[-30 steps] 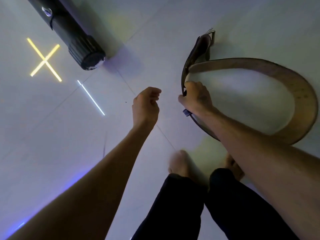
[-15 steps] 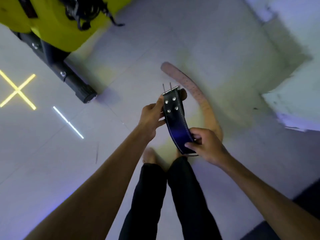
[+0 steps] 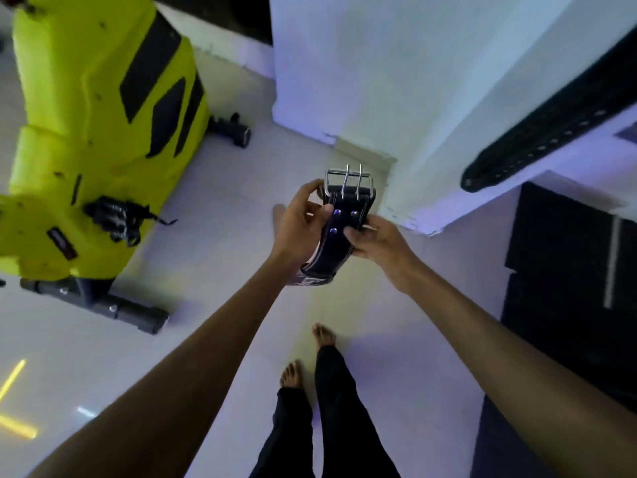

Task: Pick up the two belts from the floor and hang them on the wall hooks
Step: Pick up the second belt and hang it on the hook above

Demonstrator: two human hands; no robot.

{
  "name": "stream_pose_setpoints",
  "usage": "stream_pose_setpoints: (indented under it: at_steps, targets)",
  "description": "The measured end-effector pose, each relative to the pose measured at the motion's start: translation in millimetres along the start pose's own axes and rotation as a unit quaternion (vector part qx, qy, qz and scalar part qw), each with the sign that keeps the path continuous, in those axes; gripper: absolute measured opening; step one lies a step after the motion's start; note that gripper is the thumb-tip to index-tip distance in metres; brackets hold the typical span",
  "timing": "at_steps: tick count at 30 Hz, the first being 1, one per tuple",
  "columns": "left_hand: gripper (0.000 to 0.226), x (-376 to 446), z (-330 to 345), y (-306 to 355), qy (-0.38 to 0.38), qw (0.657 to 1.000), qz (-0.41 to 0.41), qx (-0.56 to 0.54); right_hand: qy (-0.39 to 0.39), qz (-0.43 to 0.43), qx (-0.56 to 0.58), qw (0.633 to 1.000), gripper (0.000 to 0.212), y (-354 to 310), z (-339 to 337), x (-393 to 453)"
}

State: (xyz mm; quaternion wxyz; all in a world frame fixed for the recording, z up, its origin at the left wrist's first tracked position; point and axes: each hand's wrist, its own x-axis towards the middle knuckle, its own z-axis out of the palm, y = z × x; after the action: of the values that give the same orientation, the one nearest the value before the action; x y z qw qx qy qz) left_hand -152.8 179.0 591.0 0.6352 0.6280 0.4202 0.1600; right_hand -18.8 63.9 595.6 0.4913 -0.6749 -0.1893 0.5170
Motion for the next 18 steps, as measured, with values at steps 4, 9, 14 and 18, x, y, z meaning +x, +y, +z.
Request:
stream_pose_setpoints:
  at_steps: [4, 9, 14, 18]
  targets:
    - [0.036, -21.8, 12.0, 72.6, -0.021, 0.996, 0.091, 0.001, 0.09, -0.098, 0.052, 0.99, 0.03, -76.4, -22.2, -45.7]
    - [0.04, -40.4, 31.7, 182.0, -0.072, 0.976, 0.205, -0.005, 0.172, -0.206, 0.046, 0.962, 0.016, -163.8, -48.0, -108.7]
    - [0.045, -69.8, 61.5, 293.5, -0.047, 0.937, 0.343, 0.034, 0.237, -0.314, 0.057, 0.918, 0.01, -247.1, -79.5, -173.9]
    - [0.038, -89.6, 91.2, 365.4, -0.001, 0.901, 0.434, 0.025, 0.266, -0.381, 0.052, 0.884, 0.017, -302.4, -106.8, -223.2]
